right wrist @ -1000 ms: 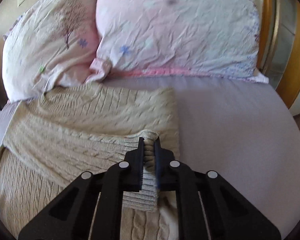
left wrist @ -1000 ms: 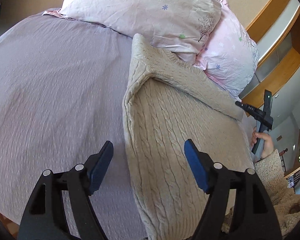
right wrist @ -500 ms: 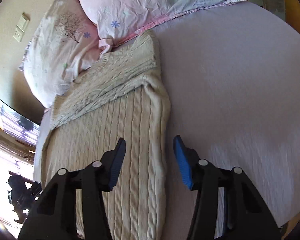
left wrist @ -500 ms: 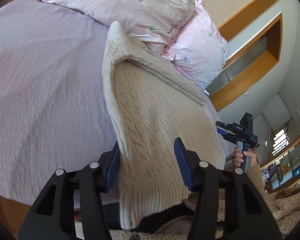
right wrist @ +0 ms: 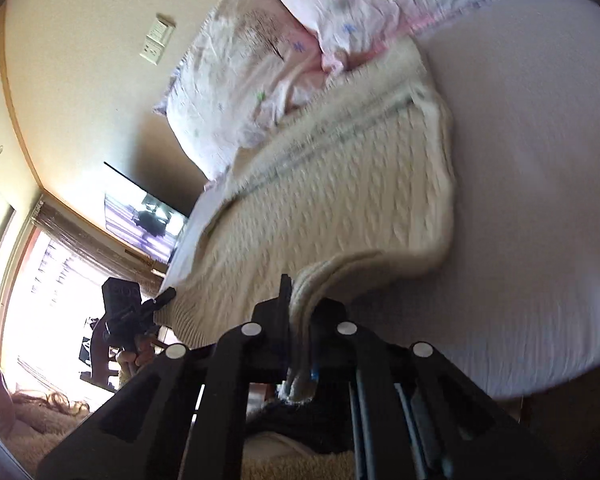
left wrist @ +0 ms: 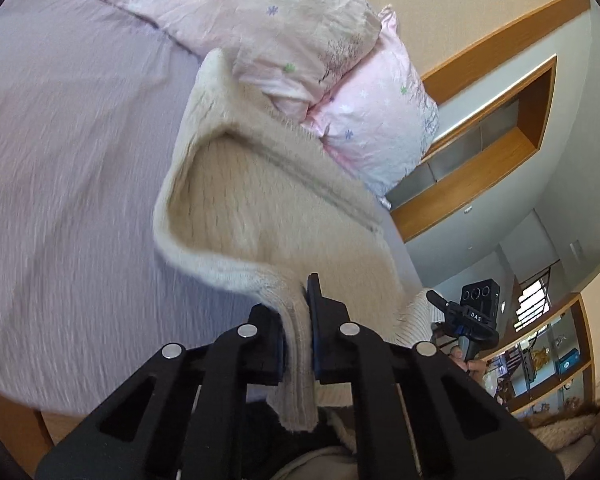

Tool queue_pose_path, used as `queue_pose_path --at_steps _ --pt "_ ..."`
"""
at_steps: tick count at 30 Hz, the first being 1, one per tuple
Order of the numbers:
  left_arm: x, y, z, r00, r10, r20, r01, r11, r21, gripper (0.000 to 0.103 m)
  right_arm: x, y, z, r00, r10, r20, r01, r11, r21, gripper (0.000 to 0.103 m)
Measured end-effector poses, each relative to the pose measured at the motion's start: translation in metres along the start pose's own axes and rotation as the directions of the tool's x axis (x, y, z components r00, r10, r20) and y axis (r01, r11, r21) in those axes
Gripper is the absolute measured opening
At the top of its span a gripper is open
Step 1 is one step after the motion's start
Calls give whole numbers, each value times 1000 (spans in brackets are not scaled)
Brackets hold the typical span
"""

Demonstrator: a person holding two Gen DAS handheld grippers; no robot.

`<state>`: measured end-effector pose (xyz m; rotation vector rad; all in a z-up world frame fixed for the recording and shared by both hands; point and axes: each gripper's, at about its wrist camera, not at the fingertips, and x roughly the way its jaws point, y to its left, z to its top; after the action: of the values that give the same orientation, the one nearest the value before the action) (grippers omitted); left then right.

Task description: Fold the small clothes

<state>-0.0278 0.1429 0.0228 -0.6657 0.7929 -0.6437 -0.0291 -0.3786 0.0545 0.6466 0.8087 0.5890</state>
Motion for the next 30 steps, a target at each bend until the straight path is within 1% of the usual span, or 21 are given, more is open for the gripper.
queue_pose_path --at_steps 3,6,9,12,13,14,15,16,17,18,19,21,22,23,24,25,26,27,28,29,30 --pt "19 -4 68 994 -1 111 4 1000 -26 9 13 3 72 990 11 141 -7 999 -33 7" --pt "63 1 135 982 53 181 -42 997 -59 9 52 -13 130 973 -50 225 48 999 14 7" --pt "120 13 184 971 166 174 -155 985 -74 9 100 -44 168 954 -199 226 179 978 106 7" --pt "168 36 208 965 246 88 -233 963 -134 9 133 -78 178 926 -334 175 293 929 225 13" --pt "176 42 210 966 254 55 -243 958 -156 9 140 -86 179 914 -373 157 328 910 252 30" --pt "179 46 210 969 245 32 -236 956 -172 10 143 -90 178 907 -388 165 339 904 261 56" --pt "178 46 210 973 229 19 -222 959 -175 14 141 -90 177 895 -398 203 344 903 255 68" --pt "173 44 208 975 220 14 -215 962 -167 35 136 -87 176 869 -433 239 375 892 252 91" --pt "166 40 205 978 210 16 -205 967 -153 52 129 -83 174 846 -459 271 399 882 251 100" --pt "154 35 201 979 199 32 -193 972 -136 86 119 -78 172 843 -442 306 382 893 236 100" --pt "140 30 197 978 196 66 -188 976 -113 98 112 -74 171 850 -401 341 347 914 209 101" --pt "116 21 192 970 218 110 -213 975 -58 98 101 -69 167 846 -357 395 316 934 166 101" --pt "109 22 191 961 251 112 -248 968 -41 98 100 -68 167 850 -346 397 309 938 157 101" --pt "106 25 189 949 299 97 -297 954 -33 97 101 -70 167 861 -332 385 292 943 160 101" --pt "106 31 188 938 340 62 -338 940 -32 93 103 -72 168 873 -316 372 271 947 171 101" --pt "110 39 188 934 356 20 -355 934 -42 80 106 -75 167 883 -306 355 256 949 182 101" --pt "114 49 186 933 358 -31 -359 931 -66 72 109 -77 168 892 -304 333 252 949 191 101" --pt "118 60 181 935 347 -78 -353 931 -92 69 110 -79 166 898 -305 318 253 948 194 101" --pt "123 68 176 939 325 -111 -337 934 -118 62 111 -73 164 900 -304 311 254 948 193 101" --pt "127 74 172 946 299 -128 -316 938 -141 56 114 -71 164 901 -306 308 257 948 189 101" --pt "127 76 169 955 278 -104 -291 944 -153 56 115 -70 164 900 -307 309 261 948 182 101"
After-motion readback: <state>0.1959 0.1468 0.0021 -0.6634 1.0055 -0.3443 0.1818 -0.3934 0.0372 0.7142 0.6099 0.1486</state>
